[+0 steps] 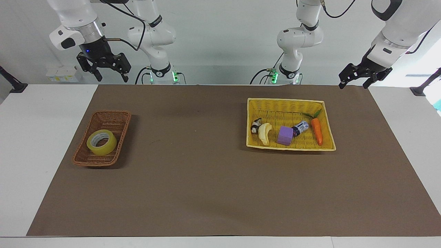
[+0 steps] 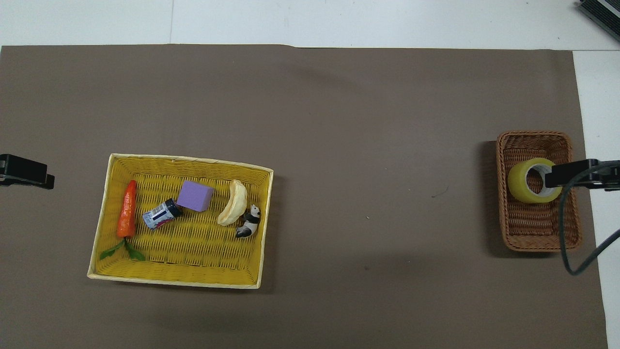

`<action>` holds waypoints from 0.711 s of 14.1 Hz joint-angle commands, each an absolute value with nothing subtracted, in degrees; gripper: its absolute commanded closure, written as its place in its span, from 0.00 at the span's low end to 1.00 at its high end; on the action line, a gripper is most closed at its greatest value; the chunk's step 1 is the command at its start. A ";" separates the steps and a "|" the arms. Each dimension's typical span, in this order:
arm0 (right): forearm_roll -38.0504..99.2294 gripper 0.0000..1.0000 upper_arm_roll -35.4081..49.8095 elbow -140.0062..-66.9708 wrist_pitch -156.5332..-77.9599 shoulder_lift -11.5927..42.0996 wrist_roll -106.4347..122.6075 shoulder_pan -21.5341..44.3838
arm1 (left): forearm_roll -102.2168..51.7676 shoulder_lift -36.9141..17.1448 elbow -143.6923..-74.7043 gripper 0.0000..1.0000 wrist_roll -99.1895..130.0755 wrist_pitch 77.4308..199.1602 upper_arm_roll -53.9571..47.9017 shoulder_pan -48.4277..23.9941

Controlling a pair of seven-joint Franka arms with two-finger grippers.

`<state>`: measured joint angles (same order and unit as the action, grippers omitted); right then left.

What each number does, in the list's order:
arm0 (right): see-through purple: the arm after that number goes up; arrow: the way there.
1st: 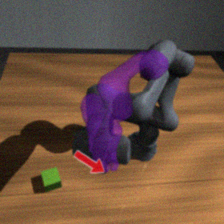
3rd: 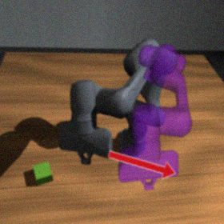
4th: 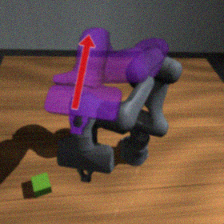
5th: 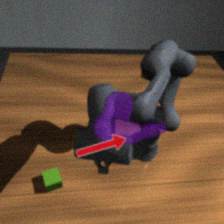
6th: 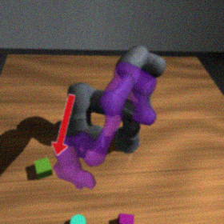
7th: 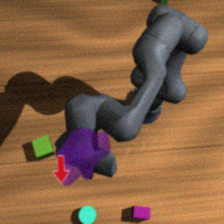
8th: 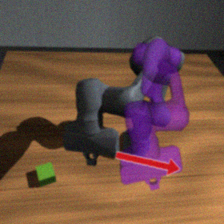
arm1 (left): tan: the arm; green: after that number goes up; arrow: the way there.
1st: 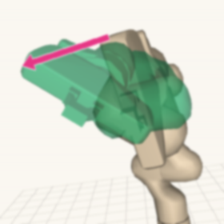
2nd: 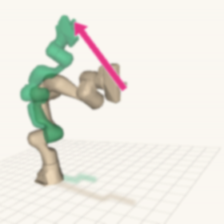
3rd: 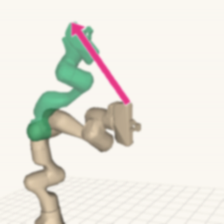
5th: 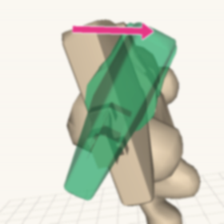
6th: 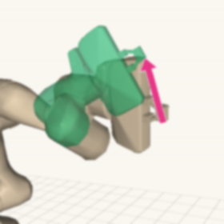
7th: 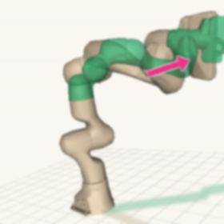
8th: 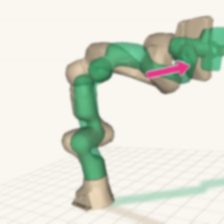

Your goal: Move tape to another basket

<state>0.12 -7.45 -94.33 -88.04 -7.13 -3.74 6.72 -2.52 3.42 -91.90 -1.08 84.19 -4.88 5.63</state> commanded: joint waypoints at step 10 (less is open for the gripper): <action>-1.23 0.00 -7.47 -95.98 -88.86 -8.17 -2.55 6.15 | -1.67 3.43 -91.14 0.00 -1.05 82.97 -5.10 5.98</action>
